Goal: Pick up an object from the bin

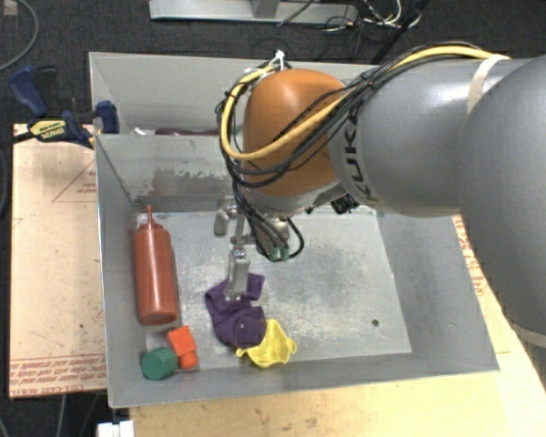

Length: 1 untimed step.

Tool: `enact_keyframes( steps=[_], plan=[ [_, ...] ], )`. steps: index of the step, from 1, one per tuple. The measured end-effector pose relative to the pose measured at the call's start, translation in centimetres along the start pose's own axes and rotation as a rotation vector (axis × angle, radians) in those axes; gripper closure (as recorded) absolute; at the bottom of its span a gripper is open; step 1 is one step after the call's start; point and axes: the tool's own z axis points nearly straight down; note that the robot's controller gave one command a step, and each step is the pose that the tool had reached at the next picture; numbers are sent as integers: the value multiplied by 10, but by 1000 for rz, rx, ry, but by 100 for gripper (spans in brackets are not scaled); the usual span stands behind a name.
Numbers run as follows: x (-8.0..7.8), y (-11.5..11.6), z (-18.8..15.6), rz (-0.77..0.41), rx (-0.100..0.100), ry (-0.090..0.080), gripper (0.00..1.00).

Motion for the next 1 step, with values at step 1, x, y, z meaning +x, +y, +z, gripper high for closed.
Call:
enact_keyframes(
  steps=[1],
  plan=[
    [-2, -1, -5, 3, -1, -7, 0]
  ],
)
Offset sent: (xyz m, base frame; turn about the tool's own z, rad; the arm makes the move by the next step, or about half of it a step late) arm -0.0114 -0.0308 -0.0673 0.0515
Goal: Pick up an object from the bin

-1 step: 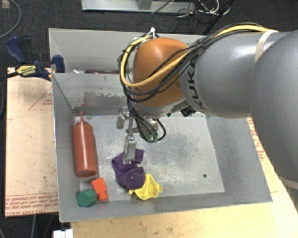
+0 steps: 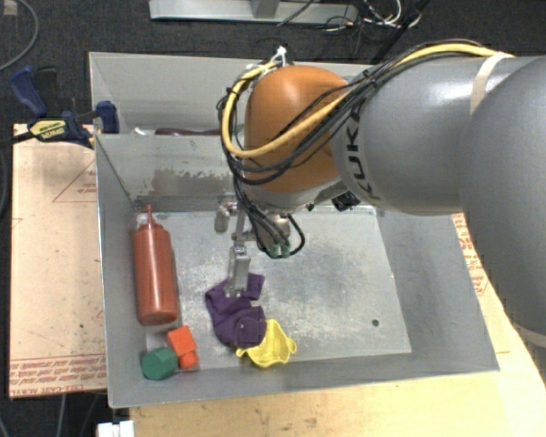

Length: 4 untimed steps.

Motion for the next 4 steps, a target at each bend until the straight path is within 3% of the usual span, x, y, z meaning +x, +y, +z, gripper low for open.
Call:
enact_keyframes(
  steps=[1, 2, 3, 4],
  plan=[
    [6, -16, 39, 27, -3, -4, 0],
    [8, -41, 102, -83, -1, 0, 100],
    [8, -41, 102, -83, -2, 0, 100],
    [-1, -49, 1, -107, -3, -3, 100]
  ],
)
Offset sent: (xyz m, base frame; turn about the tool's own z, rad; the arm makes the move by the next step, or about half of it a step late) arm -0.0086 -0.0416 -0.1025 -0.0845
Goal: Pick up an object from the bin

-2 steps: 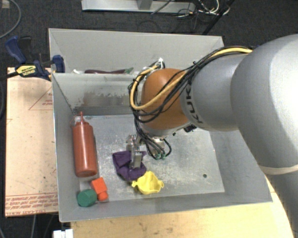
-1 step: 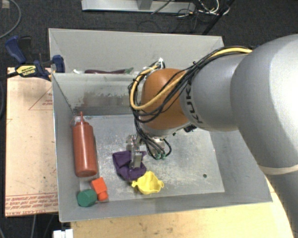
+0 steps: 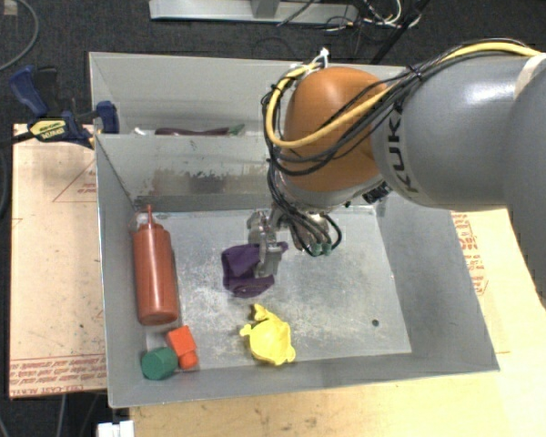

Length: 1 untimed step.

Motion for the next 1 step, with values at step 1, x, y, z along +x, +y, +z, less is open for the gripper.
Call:
enact_keyframes(
  steps=[1],
  plan=[
    [0, 0, 0, 0, 0, 0, 100]
  ],
)
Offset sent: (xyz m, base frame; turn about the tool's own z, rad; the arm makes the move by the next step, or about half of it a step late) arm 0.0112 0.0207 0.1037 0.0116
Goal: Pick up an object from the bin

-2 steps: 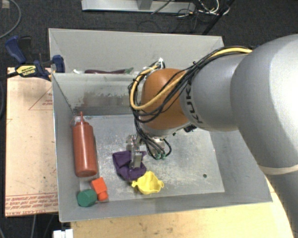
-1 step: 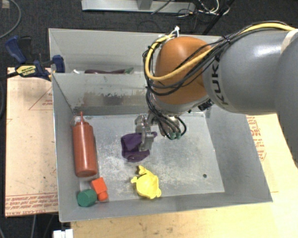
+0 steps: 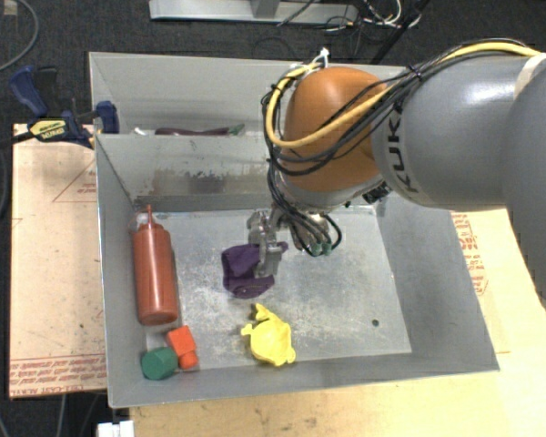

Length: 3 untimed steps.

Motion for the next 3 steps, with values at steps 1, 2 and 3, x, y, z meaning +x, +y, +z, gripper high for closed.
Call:
enact_keyframes(
  steps=[1, 2, 3],
  plan=[
    [0, 0, -2, 0, 0, 3, 100],
    [-8, -58, -23, -210, -1, -2, 100],
    [-8, -59, -23, -210, -1, -2, 100]
  ],
)
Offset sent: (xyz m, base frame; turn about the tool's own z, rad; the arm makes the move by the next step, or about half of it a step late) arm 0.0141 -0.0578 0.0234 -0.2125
